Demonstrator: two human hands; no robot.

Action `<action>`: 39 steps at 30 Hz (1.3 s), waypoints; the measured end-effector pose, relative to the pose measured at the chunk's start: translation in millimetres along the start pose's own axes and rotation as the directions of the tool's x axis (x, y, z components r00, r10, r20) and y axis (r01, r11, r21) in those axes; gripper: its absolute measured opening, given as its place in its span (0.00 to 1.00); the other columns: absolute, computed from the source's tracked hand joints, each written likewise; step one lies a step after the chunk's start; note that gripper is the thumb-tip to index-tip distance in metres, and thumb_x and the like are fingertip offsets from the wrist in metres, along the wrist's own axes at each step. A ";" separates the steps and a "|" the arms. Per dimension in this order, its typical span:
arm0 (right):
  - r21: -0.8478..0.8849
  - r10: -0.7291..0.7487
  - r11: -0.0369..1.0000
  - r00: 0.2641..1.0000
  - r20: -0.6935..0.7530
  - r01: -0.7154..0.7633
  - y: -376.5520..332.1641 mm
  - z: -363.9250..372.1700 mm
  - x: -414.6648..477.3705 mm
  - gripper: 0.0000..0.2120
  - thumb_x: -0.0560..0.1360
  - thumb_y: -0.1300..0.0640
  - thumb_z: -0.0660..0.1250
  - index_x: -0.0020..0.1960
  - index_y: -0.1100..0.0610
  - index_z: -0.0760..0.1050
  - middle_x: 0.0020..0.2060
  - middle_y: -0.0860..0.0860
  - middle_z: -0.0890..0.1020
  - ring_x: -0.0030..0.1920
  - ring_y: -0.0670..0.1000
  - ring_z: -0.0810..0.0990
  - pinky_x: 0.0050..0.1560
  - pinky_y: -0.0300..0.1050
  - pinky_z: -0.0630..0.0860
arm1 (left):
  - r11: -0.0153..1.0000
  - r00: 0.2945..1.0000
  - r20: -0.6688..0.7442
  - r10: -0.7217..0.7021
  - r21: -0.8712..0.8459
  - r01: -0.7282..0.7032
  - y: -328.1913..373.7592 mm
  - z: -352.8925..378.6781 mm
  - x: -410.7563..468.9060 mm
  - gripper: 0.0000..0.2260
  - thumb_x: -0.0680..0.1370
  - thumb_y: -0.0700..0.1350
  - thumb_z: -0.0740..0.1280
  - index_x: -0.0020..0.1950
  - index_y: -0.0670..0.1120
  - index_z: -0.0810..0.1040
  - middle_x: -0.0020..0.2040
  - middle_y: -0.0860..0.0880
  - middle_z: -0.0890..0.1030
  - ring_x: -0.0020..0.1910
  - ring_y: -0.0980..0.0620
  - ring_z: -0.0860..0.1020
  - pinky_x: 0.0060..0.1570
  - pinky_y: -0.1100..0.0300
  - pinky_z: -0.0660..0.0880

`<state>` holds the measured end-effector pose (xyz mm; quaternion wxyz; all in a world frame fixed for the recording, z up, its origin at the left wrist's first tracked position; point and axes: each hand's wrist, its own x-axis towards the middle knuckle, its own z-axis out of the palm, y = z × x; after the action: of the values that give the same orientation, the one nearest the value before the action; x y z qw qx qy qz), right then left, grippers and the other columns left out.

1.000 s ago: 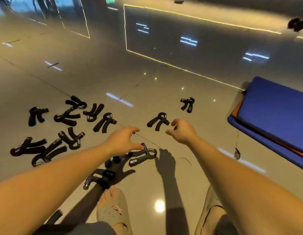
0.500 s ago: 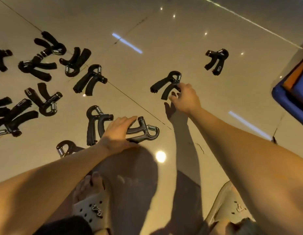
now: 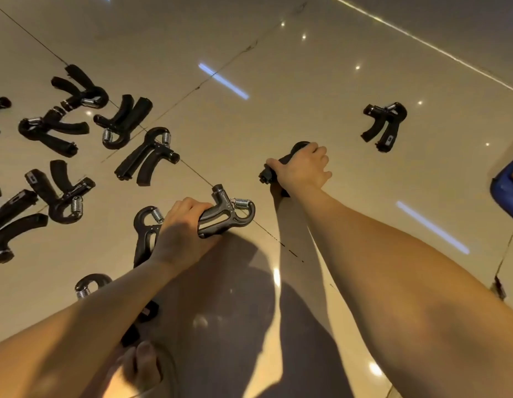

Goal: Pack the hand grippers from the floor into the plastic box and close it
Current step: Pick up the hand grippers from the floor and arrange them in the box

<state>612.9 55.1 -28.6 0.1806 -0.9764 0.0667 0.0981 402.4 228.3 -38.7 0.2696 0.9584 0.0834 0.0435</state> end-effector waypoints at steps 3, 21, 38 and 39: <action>-0.024 0.069 0.997 0.995 0.069 -0.067 1.8 -2.7 -0.7 0.51 0.66 0.34 0.73 0.76 0.63 0.58 0.69 0.57 0.67 0.70 0.58 0.66 0.63 0.59 0.67 | 0.999 1.000 -0.011 0.015 -0.030 -0.015 2.1 -3.9 -2.1 0.26 0.69 0.44 0.81 0.63 0.39 0.79 0.51 0.45 0.79 0.51 0.45 0.74 0.50 0.48 0.74; -0.003 -0.075 0.997 0.996 0.042 0.076 119.6 -11.7 -140.5 0.22 0.75 0.48 0.71 0.64 0.59 0.75 0.60 0.54 0.73 0.62 0.57 0.69 0.46 0.48 0.72 | 0.972 0.997 -0.043 0.069 -0.224 -0.077 66.7 -42.9 -30.2 0.27 0.68 0.51 0.80 0.65 0.49 0.77 0.55 0.56 0.78 0.56 0.57 0.72 0.54 0.60 0.71; 0.534 -0.015 0.837 0.980 -0.198 0.121 132.9 -264.3 -339.7 0.15 0.68 0.47 0.76 0.49 0.50 0.76 0.43 0.50 0.82 0.45 0.53 0.82 0.48 0.54 0.82 | 0.875 0.922 -0.159 0.354 -0.292 -0.387 201.1 -197.3 -135.7 0.27 0.69 0.55 0.78 0.64 0.59 0.73 0.53 0.63 0.72 0.56 0.58 0.73 0.54 0.64 0.68; 0.520 -0.028 0.843 0.978 -0.207 0.134 133.4 -284.9 -357.4 0.16 0.68 0.47 0.76 0.50 0.52 0.76 0.43 0.51 0.82 0.45 0.53 0.83 0.47 0.53 0.83 | 0.861 0.910 -0.156 0.385 -0.293 -0.415 211.7 -208.5 -146.9 0.27 0.69 0.55 0.78 0.64 0.58 0.73 0.53 0.62 0.73 0.56 0.57 0.73 0.54 0.64 0.69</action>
<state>291.2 -138.7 264.0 0.4404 -0.8949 0.0668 -0.0260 260.2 129.6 244.0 0.4021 0.8952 -0.1132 0.1554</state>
